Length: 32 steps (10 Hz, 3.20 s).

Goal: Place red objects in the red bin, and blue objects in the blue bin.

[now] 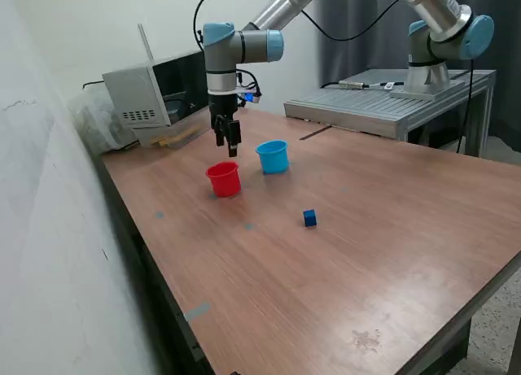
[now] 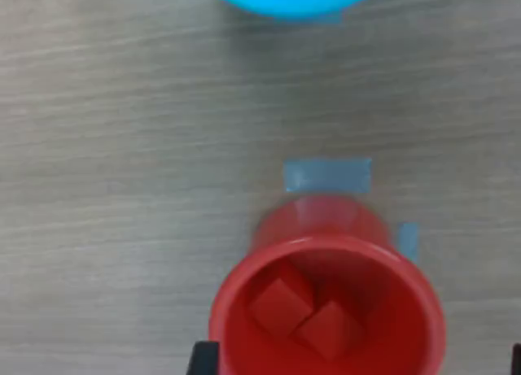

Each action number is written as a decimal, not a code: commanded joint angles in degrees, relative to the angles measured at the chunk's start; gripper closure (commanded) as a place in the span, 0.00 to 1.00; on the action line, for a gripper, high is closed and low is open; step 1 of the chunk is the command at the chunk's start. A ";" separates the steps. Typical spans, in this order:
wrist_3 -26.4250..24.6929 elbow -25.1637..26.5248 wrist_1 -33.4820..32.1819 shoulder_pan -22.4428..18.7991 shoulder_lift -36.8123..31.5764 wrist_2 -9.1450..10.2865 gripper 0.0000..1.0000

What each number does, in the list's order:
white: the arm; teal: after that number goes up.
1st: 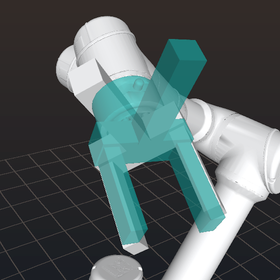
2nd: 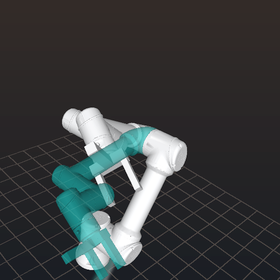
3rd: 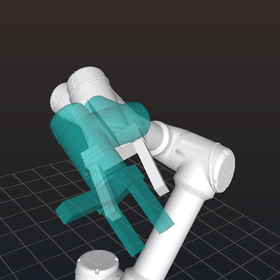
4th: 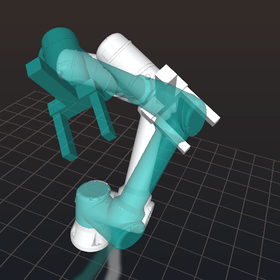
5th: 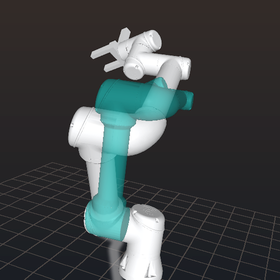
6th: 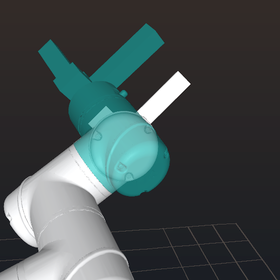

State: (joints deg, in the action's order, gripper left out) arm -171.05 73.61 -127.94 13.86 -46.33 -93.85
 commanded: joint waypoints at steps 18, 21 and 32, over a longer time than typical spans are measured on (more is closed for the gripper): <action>-33.47 1.36 -1.78 -22.03 3.42 0.51 0.00; -33.47 0.31 -2.31 -22.03 5.36 0.43 0.00; -33.47 -2.86 -2.75 -20.54 10.03 0.43 1.00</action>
State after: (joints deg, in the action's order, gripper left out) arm -204.52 70.81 -130.69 -7.13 -36.49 -93.43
